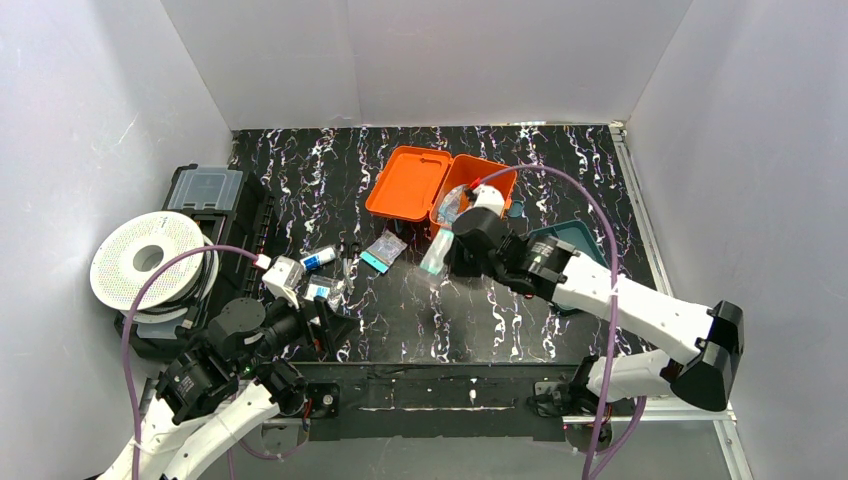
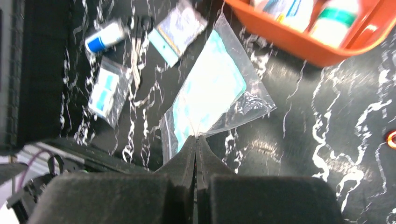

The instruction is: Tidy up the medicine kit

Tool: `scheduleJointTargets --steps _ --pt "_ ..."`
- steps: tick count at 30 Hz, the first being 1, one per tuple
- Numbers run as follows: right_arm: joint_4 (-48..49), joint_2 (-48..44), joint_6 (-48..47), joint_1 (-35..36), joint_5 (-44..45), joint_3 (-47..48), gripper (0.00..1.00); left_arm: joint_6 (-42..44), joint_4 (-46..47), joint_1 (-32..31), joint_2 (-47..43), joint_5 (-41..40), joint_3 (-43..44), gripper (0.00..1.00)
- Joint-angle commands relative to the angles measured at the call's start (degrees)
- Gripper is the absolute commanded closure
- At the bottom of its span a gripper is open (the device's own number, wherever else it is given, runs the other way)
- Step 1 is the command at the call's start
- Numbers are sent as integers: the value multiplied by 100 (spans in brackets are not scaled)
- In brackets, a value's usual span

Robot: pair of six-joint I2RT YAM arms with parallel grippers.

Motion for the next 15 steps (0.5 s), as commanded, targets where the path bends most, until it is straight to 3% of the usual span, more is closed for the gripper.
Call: scheduleJointTargets --steps 1,15 --pt "-131 -208 -450 -435 326 565 99 17 -30 -1 133 -58 4 1" --pt "110 688 -1322 -2288 -761 1524 99 28 -17 -3 164 -11 2 0"
